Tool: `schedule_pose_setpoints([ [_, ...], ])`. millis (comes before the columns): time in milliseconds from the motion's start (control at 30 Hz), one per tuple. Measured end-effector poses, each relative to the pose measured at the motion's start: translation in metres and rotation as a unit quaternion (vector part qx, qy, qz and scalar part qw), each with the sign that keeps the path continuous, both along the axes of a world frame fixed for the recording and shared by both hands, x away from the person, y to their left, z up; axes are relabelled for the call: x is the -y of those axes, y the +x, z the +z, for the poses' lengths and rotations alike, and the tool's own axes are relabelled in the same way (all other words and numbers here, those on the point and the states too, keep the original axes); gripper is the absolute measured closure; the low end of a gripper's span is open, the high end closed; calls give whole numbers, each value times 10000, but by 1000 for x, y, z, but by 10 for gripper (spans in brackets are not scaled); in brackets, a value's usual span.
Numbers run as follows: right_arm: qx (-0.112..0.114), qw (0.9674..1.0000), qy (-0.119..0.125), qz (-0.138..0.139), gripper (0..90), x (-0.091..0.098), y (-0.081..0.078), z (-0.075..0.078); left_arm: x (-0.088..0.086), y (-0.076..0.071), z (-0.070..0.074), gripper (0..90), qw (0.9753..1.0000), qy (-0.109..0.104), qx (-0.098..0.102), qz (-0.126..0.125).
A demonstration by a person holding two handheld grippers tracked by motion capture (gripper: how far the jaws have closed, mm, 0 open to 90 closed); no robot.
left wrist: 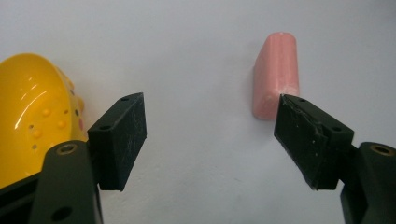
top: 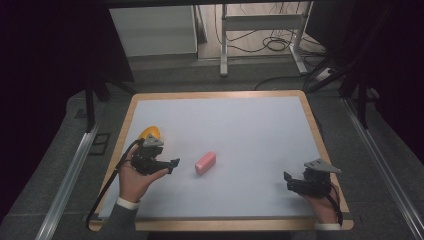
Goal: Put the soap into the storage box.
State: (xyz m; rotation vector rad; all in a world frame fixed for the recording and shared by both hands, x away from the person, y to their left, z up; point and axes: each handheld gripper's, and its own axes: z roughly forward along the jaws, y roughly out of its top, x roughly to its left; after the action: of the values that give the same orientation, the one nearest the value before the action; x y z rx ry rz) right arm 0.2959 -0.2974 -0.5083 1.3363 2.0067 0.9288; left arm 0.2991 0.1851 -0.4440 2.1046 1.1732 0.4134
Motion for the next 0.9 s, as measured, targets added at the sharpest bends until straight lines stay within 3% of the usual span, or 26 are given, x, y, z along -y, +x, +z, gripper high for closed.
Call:
schedule_pose_setpoints([
  [33,-5,10000,3,10,91,0,0,0,3,-2,4,264,9999,6,118,-46],
  [200,4,10000,3,10,91,0,0,0,7,-3,9,265,9998,25,171,-103],
  [600,-5,10000,-36,-27,91,1,0,-1,19,3,10,264,9996,134,103,-215],
  [900,45,10000,-38,-33,91,0,-1,1,37,8,9,261,9988,278,61,-397],
])
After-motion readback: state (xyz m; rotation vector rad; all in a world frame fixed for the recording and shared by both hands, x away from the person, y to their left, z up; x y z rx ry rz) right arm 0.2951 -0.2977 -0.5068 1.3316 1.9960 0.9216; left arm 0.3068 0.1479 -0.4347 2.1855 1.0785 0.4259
